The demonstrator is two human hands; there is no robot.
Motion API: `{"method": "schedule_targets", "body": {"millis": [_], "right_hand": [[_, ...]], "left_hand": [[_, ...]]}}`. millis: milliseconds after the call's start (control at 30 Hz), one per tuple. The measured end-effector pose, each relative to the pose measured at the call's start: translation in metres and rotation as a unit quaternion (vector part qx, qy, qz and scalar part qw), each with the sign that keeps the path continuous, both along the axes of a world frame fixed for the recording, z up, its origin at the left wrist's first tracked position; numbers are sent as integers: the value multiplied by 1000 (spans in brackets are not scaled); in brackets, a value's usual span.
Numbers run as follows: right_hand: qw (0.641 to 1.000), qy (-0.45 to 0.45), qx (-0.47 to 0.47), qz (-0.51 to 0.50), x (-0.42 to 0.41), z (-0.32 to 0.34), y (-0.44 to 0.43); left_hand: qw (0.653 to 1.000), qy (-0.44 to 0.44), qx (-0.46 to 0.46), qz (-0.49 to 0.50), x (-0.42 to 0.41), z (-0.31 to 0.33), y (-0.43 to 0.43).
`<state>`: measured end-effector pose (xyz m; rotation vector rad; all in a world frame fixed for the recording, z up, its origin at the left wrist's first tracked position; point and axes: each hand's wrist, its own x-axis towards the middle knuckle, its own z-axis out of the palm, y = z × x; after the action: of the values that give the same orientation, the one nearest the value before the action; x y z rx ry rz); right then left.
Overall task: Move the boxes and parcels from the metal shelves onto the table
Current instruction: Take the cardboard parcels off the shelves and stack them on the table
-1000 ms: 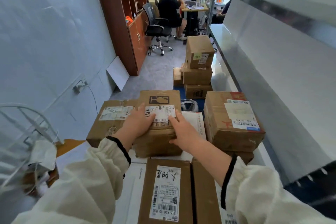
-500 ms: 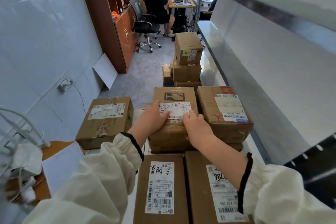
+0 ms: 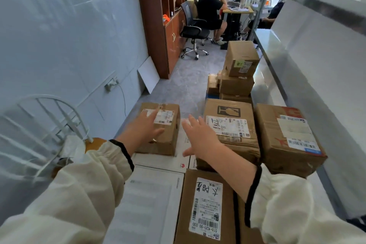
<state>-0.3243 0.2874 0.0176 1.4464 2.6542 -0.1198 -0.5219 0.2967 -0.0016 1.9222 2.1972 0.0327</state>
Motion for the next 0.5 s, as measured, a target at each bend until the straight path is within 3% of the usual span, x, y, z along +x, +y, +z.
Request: {"method": "schedule_targets", "body": {"millis": [100,200,333,500], "right_hand": [[999,13,4,35,-42,-19,-4],[998,32,-49,5,-72,-41,-6],[989,88,-86,-87,-87,-66,-2],[980,109,-51,-157,-82,-75,-9]], "left_hand": [[998,-2,-59,-6,-41,-19,-17],[994,-43,-97,2,-69,-43,-22],[992,-113,-38,-26,-75,-63,-17],[981,-171,1,-96,-73,-77,-9]]}}
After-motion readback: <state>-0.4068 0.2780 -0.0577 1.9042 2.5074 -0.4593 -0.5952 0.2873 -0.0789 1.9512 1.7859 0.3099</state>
